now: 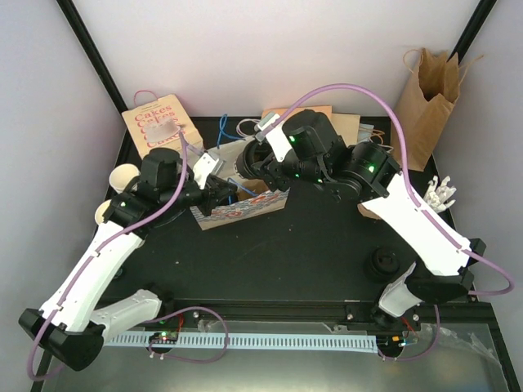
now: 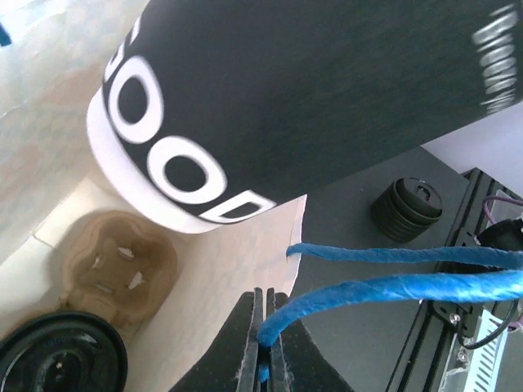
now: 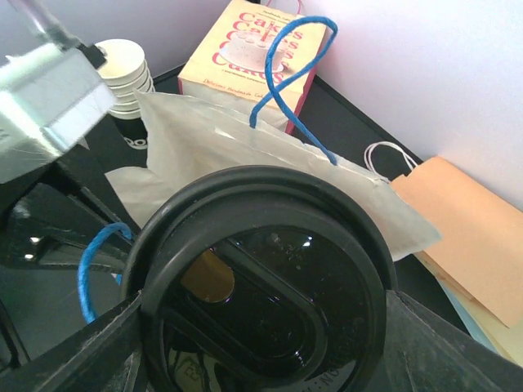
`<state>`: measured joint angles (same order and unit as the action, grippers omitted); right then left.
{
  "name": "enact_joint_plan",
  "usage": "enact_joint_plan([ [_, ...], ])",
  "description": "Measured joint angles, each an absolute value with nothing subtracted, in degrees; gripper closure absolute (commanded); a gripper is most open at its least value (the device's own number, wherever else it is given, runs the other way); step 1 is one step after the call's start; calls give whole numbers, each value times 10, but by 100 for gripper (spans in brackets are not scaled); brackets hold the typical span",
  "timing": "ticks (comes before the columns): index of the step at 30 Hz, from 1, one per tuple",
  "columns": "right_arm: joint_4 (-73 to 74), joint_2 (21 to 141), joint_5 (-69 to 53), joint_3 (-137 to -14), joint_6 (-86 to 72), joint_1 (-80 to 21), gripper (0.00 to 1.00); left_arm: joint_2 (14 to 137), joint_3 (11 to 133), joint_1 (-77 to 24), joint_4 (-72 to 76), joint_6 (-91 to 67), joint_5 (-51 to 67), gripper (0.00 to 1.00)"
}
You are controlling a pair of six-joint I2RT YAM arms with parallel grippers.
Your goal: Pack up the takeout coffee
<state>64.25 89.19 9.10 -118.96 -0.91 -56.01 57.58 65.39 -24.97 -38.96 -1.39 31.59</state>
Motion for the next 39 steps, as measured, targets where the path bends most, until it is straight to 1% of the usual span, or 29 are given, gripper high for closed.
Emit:
enact_joint_plan([
  [18,634,887,117,-1114,-3,-560,40,548,654,-309,-389,-39,309,98],
  [30,630,853,116,-1057,-3,-560,40,528,651,-335,-390,-42,300,98],
  [35,630,851,105,-1057,-3,-560,40,529,647,-354,-389,-48,300,98],
  [39,639,865,77,-1084,-2,-560,40,527,633,-372,-388,-57,299,98],
])
